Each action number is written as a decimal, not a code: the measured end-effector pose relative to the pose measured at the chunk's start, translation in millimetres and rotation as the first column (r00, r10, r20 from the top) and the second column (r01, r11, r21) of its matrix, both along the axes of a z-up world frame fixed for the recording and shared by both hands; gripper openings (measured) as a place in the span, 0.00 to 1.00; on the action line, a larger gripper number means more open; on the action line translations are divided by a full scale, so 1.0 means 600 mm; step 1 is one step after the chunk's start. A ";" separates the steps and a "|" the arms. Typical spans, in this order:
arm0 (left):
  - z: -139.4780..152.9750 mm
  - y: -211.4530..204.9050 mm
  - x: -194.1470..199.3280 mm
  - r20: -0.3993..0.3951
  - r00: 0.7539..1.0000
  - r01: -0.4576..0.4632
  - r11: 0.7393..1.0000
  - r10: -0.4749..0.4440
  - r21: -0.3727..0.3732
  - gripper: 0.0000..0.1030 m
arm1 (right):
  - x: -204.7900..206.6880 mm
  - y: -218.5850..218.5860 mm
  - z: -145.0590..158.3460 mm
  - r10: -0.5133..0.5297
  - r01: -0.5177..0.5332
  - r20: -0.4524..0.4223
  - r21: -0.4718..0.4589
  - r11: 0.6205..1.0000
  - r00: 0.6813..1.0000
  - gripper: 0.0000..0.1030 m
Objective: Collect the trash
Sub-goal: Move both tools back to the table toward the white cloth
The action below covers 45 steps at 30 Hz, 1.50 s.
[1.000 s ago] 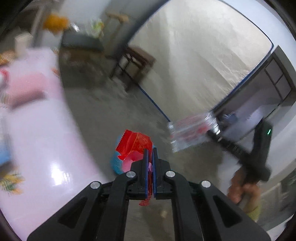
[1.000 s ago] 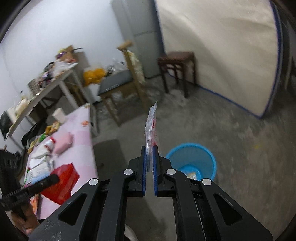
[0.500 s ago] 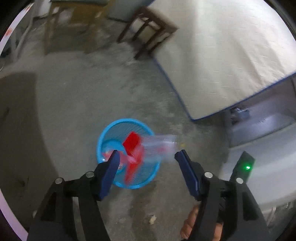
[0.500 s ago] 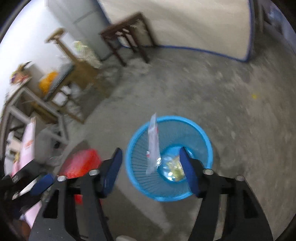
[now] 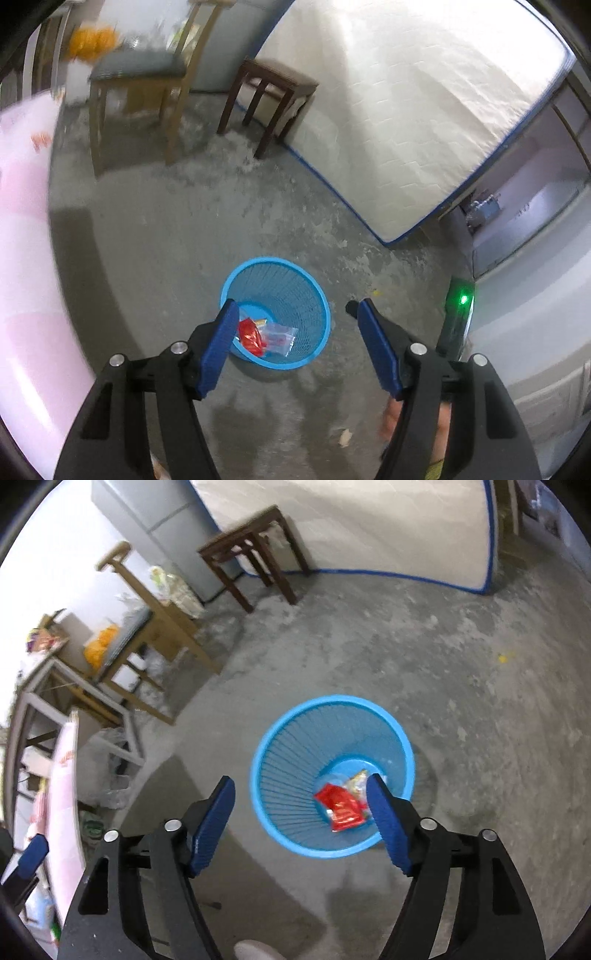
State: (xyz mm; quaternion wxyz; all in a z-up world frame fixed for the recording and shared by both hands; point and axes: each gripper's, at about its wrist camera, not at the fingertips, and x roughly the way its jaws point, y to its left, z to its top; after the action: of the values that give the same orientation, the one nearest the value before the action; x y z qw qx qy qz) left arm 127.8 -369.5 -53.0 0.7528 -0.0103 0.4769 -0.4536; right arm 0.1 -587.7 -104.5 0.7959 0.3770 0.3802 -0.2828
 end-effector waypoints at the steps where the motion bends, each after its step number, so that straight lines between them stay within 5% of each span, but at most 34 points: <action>1: 0.014 0.014 -0.009 0.019 1.000 0.000 1.000 0.000 -0.001 0.66 | -0.003 0.008 0.018 0.019 -0.019 0.023 -0.001 1.000 1.000 0.73; 10: 0.100 0.194 -0.062 0.184 0.980 -0.082 0.997 0.080 0.005 0.76 | 0.033 0.104 0.126 0.276 -0.283 0.143 0.028 0.959 0.950 0.82; 16: 0.122 0.324 -0.093 0.331 0.929 -0.192 0.980 0.165 0.049 0.76 | 0.093 0.196 0.159 0.445 -0.462 0.191 0.057 0.885 0.875 0.83; 21: 0.121 0.412 -0.100 0.369 0.894 -0.293 0.954 0.253 0.056 0.76 | 0.138 0.279 0.177 0.550 -0.573 0.209 0.066 0.817 0.809 0.83; 27: 0.108 0.491 -0.116 0.452 0.852 -0.344 0.934 0.265 0.100 0.76 | 0.185 0.360 0.194 0.637 -0.657 0.188 0.063 0.752 0.747 0.85; 37: 0.088 0.575 -0.116 0.498 0.821 -0.393 0.909 0.279 0.138 0.77 | 0.292 0.452 0.213 0.724 -0.732 0.127 0.021 0.681 0.678 0.86; 42: 0.133 0.626 -0.091 0.558 0.770 -0.449 0.885 0.311 0.126 0.77 | 0.356 0.479 0.221 0.719 -0.726 0.119 0.022 0.687 0.684 0.86; 45: 0.174 0.674 -0.049 0.565 0.752 -0.481 0.869 0.339 0.119 0.77 | 0.380 0.501 0.230 0.743 -0.751 0.134 0.008 0.660 0.655 0.86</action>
State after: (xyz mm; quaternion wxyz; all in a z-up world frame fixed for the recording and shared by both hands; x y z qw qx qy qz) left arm 98.2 35.1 51.2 0.9301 0.1067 0.2922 -0.1952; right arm 227.9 -287.1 33.4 0.8506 0.2284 0.4619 0.1044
